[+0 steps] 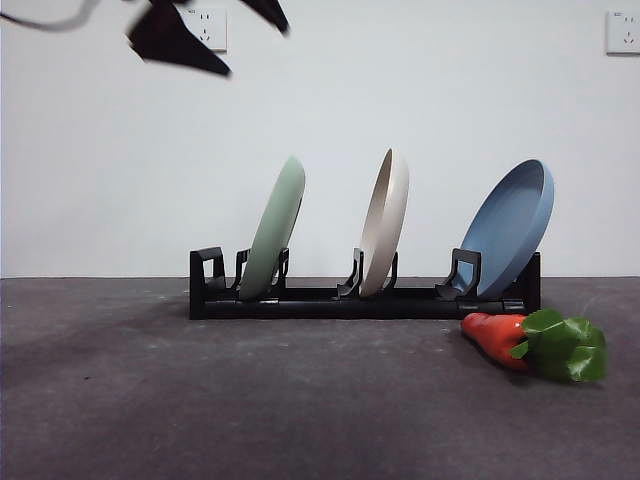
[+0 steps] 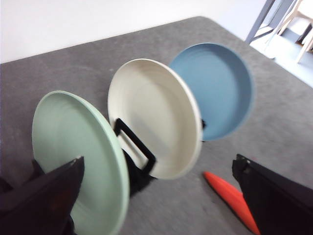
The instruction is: Take the green plate from the plate rack,put the plate on the table,take the carrot from the table,put the carrot in the plate
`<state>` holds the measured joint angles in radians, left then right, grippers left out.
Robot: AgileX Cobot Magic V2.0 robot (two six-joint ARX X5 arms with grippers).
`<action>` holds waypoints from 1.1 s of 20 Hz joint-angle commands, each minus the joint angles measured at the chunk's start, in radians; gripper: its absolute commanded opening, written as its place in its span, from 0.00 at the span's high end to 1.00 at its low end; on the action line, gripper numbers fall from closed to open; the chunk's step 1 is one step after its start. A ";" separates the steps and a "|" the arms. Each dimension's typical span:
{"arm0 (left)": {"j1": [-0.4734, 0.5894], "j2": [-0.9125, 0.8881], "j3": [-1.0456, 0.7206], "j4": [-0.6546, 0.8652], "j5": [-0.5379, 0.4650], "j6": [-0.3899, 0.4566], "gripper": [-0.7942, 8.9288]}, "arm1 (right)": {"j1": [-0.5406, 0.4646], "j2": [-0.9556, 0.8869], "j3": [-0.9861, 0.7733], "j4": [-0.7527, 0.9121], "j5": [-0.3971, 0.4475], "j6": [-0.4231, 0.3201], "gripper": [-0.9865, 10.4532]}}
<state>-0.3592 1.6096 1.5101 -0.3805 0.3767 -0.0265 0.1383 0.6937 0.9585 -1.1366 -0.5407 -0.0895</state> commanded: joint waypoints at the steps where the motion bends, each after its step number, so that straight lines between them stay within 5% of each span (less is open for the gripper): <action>1: -0.017 0.097 0.029 0.051 -0.043 0.002 0.34 | 0.002 0.000 0.003 0.001 -0.002 0.006 0.31; 12: -0.052 0.324 0.030 0.176 -0.196 0.001 0.35 | 0.002 0.000 0.003 -0.003 0.000 0.007 0.31; 17: -0.059 0.325 0.030 0.169 -0.185 -0.005 0.94 | 0.002 0.000 0.003 -0.003 0.000 0.007 0.31; 22: -0.058 0.323 0.030 0.148 -0.130 -0.037 0.93 | 0.002 0.000 0.003 -0.003 0.000 0.007 0.31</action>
<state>-0.4152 1.9305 1.5391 -0.2337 0.2401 -0.0414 0.1383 0.6945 0.9585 -1.1439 -0.5400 -0.0868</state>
